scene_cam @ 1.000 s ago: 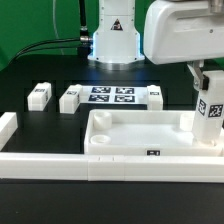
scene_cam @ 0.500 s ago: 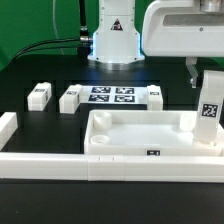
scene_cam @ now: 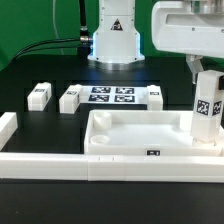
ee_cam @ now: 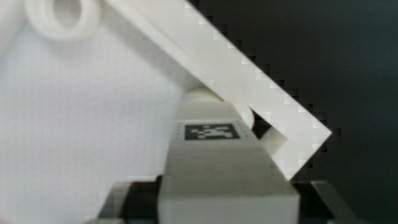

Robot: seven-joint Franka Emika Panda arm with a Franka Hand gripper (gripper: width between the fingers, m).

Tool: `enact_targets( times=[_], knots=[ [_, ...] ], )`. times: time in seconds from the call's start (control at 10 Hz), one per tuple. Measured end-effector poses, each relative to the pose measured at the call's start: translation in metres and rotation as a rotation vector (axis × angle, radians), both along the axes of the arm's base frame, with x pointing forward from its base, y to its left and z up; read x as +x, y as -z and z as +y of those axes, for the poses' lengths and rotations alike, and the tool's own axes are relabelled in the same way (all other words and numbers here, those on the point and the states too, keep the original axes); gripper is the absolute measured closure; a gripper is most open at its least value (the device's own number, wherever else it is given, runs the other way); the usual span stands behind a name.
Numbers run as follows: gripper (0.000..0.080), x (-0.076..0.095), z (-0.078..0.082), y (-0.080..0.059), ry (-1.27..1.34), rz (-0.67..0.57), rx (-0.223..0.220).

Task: Assemble desk

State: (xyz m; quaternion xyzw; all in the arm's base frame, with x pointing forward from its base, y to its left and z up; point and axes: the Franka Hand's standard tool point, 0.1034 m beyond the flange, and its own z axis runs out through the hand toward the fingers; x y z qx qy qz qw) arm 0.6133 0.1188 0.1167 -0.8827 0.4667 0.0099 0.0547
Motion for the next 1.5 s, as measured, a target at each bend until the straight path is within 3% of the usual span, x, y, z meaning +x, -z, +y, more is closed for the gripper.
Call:
enact_targets(
  times=[0.2,0.5,0.6,0.7,1.0,1.5],
  knots=[
    [0.0508,0.001,0.0039,-0.0001,0.246,0.014,0.03],
    [0.0508,0.0011,0.0038,0.0,0.217,0.011,0.03],
    [0.0321,0.002,0.0033,-0.0012,0.152,0.005,0.026],
    [0.0207,0.0016,0.0045,-0.0009,0.155,0.005,0.029],
    [0.0153,0.0015,0.0046,-0.0006,-0.102,-0.025,0.019],
    [0.0151,0.0093,-0.0004,-0.0051,-0.68,-0.072,-0.035]
  ],
)
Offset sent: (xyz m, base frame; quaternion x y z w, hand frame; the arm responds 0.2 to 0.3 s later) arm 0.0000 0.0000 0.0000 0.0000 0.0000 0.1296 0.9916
